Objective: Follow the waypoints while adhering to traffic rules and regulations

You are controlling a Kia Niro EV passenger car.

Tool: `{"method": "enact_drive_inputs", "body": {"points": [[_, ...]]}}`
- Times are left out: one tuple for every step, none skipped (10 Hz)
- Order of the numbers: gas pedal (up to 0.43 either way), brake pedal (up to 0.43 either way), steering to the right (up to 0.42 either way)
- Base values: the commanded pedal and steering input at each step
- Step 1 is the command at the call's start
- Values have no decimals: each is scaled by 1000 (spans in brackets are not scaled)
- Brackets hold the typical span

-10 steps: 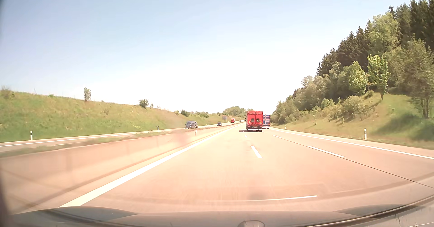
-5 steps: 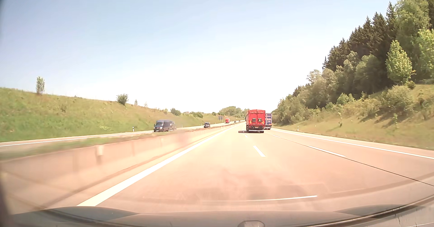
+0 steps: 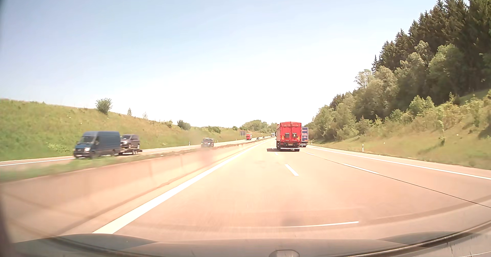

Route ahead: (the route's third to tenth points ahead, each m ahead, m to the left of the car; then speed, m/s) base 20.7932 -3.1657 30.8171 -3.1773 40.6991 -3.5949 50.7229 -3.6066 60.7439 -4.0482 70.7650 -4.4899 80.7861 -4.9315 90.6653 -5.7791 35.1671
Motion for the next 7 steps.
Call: {"method": "enact_drive_inputs", "body": {"points": [[287, 0, 5], [287, 0, 4], [287, 0, 3], [287, 0, 3], [287, 0, 3], [287, 0, 3], [287, 0, 3]]}}
